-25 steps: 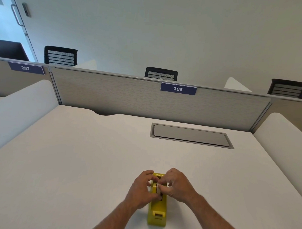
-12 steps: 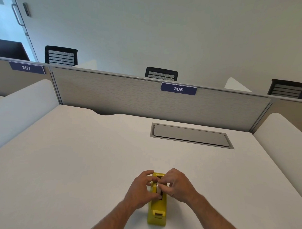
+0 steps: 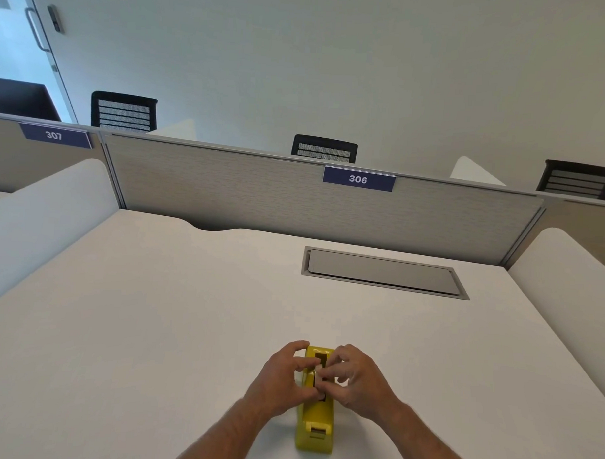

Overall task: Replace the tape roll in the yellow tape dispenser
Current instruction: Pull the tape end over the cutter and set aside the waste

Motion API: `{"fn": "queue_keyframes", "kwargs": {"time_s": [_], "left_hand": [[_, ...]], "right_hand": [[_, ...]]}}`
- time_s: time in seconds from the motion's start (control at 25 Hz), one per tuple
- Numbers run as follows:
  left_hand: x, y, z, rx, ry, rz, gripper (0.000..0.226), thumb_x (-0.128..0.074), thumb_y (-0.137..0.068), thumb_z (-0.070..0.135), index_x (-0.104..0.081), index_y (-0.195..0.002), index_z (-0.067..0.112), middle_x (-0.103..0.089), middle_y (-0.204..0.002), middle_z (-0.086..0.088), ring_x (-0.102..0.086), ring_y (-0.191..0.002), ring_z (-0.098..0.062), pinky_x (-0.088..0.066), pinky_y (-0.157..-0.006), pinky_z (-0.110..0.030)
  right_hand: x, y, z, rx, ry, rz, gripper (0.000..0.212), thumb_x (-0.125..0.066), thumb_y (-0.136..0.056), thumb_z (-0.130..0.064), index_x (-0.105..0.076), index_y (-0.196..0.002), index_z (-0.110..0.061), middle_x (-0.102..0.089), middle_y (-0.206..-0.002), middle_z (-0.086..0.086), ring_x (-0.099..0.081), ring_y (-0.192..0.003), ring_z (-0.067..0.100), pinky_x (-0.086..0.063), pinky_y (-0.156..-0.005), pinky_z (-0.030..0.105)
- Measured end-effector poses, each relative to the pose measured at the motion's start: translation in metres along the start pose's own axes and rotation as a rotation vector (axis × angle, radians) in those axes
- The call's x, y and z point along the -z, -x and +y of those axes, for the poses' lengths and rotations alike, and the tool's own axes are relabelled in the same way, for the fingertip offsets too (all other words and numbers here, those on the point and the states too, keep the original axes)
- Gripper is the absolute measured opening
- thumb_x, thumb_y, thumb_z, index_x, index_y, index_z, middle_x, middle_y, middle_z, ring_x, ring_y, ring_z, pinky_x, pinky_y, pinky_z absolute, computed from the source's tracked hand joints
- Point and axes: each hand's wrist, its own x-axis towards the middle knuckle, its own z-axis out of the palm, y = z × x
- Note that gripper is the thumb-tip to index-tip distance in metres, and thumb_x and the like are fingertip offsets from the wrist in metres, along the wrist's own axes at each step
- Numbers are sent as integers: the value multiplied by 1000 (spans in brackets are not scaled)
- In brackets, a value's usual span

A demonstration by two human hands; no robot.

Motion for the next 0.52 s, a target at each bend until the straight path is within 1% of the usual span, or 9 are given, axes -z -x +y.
{"fn": "queue_keyframes", "kwargs": {"time_s": [0.12, 0.2, 0.28, 0.36, 0.44, 0.52], "left_hand": [[-1, -1, -2, -5, 15, 3, 69, -83, -63, 53, -64, -125, 33, -40, -144, 19, -52, -115, -3, -54, -95, -28], [-2, -1, -4, -9, 17, 7, 69, -83, -62, 54, -64, -125, 34, -41, -144, 19, -53, -117, -5, -54, -96, -30], [-3, -2, -5, -15, 12, 11, 69, -82, -61, 56, -64, -124, 35, -41, -144, 19, -52, -119, -4, -54, -96, -31], [-3, -2, -6, -26, 5, 16, 68, -81, -61, 58, -64, -124, 36, -42, -143, 19, -52, -117, -2, -54, -95, -29], [-3, -1, -6, -36, 4, 20, 67, -79, -62, 59, -64, -124, 36, -42, -143, 19, -53, -113, -1, -54, -94, -27], [-3, -1, -6, -39, 2, 25, 67, -79, -63, 60, -64, -124, 36, -42, -143, 19, -53, -114, -1, -54, -94, -27]], "right_hand": [[-2, 1, -1, -4, -26, 15, 16, -73, -78, -41, -78, -91, -34, -60, -80, -24, -55, -84, 7, -51, -66, 24], [-2, 1, -1, -16, -41, 30, 14, -75, -77, -38, -78, -89, -32, -57, -76, -31, -55, -83, 5, -49, -66, 20], [-3, 2, -2, -20, -39, 34, 11, -75, -77, -34, -78, -86, -30, -56, -74, -33, -55, -81, 4, -47, -66, 17], [-6, 2, -3, -13, -34, 24, 8, -72, -77, -32, -76, -83, -28, -58, -73, -29, -55, -80, 4, -50, -66, 21], [-7, 3, -3, -8, -31, 24, 8, -70, -77, -32, -74, -81, -27, -63, -76, -20, -56, -80, 6, -54, -66, 28], [-8, 4, -3, -4, -25, 26, 7, -67, -78, -32, -71, -81, -27, -64, -79, -15, -55, -82, 7, -54, -66, 31]]}}
